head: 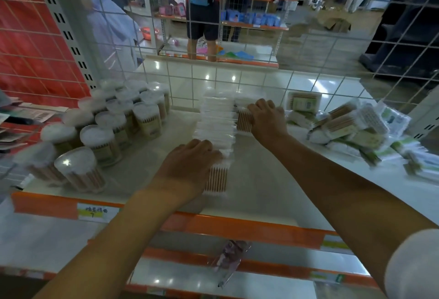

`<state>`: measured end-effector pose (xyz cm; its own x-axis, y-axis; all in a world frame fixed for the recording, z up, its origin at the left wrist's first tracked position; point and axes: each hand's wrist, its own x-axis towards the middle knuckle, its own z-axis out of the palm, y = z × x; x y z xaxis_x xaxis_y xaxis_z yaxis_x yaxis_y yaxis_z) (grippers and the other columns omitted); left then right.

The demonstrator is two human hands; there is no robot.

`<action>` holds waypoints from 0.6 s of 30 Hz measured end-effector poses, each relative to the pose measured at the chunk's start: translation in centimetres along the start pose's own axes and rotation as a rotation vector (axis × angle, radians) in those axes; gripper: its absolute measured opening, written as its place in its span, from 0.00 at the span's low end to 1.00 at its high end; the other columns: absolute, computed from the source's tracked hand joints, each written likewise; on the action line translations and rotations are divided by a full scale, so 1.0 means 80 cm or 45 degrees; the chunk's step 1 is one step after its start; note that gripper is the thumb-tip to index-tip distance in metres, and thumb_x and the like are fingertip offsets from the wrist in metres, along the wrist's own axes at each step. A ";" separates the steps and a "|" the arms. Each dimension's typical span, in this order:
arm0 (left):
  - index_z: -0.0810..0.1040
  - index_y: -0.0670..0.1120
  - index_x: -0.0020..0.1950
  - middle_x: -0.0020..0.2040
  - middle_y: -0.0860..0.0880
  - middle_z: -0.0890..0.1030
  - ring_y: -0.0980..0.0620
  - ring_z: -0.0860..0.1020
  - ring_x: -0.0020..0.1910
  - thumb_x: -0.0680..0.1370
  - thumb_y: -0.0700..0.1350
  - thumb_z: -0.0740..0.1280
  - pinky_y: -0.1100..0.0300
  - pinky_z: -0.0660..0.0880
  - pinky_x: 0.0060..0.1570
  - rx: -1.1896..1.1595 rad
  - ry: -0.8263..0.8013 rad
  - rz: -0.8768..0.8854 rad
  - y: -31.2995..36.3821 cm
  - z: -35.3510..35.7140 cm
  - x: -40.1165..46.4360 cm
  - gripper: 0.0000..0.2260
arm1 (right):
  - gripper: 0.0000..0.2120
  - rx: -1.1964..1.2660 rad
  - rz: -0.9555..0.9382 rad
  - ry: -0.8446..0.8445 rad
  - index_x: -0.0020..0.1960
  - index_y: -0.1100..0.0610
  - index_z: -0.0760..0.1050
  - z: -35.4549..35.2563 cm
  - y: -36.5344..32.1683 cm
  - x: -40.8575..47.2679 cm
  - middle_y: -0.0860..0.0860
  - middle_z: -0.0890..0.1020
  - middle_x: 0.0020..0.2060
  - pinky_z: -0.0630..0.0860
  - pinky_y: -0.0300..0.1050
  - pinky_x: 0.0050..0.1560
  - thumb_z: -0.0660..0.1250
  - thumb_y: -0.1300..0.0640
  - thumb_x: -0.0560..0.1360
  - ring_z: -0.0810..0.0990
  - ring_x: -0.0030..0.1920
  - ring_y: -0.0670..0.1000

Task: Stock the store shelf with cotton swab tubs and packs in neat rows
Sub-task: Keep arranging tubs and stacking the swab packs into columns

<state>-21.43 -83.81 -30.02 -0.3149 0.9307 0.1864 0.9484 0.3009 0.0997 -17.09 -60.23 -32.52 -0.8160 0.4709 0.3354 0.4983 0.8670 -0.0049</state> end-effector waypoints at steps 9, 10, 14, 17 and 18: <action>0.64 0.49 0.70 0.64 0.49 0.72 0.48 0.70 0.60 0.79 0.49 0.58 0.56 0.65 0.58 0.053 0.124 -0.023 0.063 -0.004 0.042 0.20 | 0.31 0.232 -0.071 0.039 0.71 0.59 0.63 -0.002 0.022 -0.110 0.59 0.65 0.68 0.60 0.58 0.65 0.68 0.61 0.70 0.63 0.67 0.61; 0.65 0.48 0.70 0.64 0.49 0.72 0.48 0.70 0.61 0.78 0.49 0.59 0.56 0.65 0.58 0.032 0.136 -0.012 0.073 0.004 0.048 0.20 | 0.31 0.247 -0.071 0.025 0.71 0.60 0.63 -0.002 0.031 -0.121 0.60 0.66 0.68 0.60 0.58 0.65 0.68 0.61 0.70 0.64 0.67 0.61; 0.66 0.49 0.70 0.65 0.49 0.72 0.48 0.69 0.64 0.79 0.49 0.58 0.56 0.64 0.61 0.007 0.112 0.065 0.122 0.033 0.071 0.19 | 0.31 0.263 -0.063 -0.029 0.69 0.63 0.66 -0.008 0.075 -0.162 0.62 0.70 0.66 0.67 0.61 0.61 0.70 0.62 0.67 0.69 0.64 0.64; 0.68 0.48 0.69 0.62 0.48 0.73 0.47 0.70 0.61 0.79 0.50 0.58 0.55 0.65 0.59 0.033 0.035 0.139 0.159 0.054 0.089 0.19 | 0.28 0.256 -0.027 -0.073 0.63 0.63 0.72 -0.005 0.117 -0.192 0.63 0.76 0.58 0.74 0.61 0.51 0.70 0.60 0.64 0.77 0.55 0.65; 0.70 0.47 0.67 0.60 0.47 0.75 0.45 0.71 0.59 0.78 0.49 0.60 0.54 0.66 0.57 0.029 0.033 0.178 0.172 0.061 0.096 0.18 | 0.26 0.268 -0.008 -0.072 0.62 0.63 0.73 -0.006 0.131 -0.201 0.62 0.76 0.58 0.75 0.61 0.52 0.69 0.59 0.65 0.77 0.55 0.64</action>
<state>-10.64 -71.54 -31.97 -0.1799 0.9582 0.2223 0.9837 0.1733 0.0490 1.41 -58.79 -37.50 -0.8369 0.4687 0.2827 0.4259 0.8820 -0.2016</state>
